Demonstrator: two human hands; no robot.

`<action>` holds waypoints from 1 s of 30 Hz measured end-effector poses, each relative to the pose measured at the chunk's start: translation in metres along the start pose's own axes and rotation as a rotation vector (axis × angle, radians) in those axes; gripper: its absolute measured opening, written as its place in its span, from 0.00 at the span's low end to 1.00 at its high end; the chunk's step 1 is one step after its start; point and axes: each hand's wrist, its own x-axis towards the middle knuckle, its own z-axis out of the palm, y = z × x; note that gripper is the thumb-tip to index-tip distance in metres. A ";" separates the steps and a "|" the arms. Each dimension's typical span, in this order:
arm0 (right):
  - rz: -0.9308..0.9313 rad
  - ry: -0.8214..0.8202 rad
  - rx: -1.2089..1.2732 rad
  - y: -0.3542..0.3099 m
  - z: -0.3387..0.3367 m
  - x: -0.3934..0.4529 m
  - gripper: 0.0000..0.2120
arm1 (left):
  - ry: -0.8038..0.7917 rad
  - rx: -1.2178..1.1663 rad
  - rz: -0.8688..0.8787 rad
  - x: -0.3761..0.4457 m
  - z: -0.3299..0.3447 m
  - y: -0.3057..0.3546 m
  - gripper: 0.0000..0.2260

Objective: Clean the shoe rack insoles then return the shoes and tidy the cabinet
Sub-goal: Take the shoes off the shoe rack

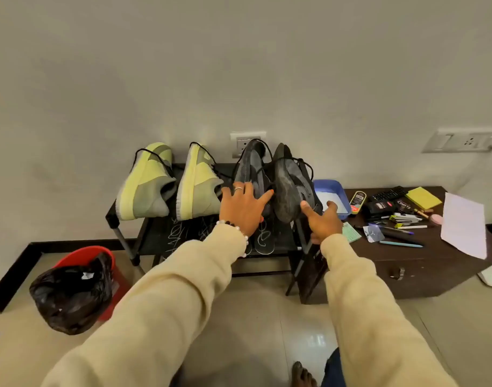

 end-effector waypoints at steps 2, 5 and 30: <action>0.033 -0.084 0.047 -0.005 0.000 0.012 0.38 | -0.039 0.069 -0.022 0.011 0.002 0.006 0.30; 0.055 -0.228 0.149 -0.003 -0.001 0.027 0.35 | 0.001 0.118 -0.036 0.021 0.013 0.012 0.20; -0.203 0.161 -0.083 -0.055 -0.029 -0.036 0.31 | 0.098 -0.640 -0.253 -0.007 -0.035 0.002 0.21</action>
